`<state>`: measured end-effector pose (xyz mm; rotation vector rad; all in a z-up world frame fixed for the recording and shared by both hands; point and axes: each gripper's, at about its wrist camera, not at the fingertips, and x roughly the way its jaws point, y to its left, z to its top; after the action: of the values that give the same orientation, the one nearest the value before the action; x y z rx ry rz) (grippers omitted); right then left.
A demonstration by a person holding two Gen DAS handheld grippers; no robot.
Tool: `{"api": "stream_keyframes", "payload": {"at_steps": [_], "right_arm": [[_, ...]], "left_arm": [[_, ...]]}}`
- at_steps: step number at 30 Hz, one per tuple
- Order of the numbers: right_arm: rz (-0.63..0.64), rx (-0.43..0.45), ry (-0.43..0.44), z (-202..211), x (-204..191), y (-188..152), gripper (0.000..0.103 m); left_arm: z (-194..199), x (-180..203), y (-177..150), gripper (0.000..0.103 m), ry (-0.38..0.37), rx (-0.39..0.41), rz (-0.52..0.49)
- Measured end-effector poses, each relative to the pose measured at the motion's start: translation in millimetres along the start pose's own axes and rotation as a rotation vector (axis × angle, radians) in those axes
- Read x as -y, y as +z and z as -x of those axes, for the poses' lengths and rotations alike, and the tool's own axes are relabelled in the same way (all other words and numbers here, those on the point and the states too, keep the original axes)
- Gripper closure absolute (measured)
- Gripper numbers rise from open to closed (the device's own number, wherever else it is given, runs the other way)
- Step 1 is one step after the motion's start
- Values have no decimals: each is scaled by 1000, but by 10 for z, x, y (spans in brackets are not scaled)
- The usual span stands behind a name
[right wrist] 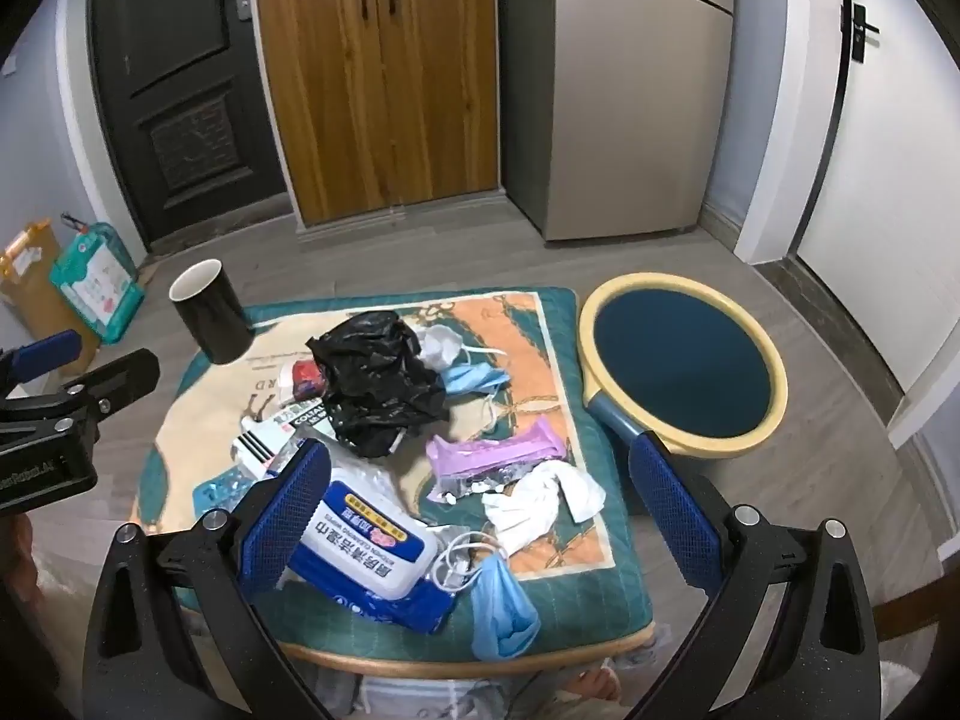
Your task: Collect trash
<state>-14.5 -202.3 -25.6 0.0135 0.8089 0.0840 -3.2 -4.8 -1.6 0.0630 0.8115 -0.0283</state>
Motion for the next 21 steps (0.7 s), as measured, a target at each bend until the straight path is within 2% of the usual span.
{"api": "stream_keyframes", "payload": {"at_steps": [21], "right_arm": [[-1,-7,-5,-24,10,3,4]], "left_arm": [[-30,-50,-10,6,-8,-5,-8]]}}
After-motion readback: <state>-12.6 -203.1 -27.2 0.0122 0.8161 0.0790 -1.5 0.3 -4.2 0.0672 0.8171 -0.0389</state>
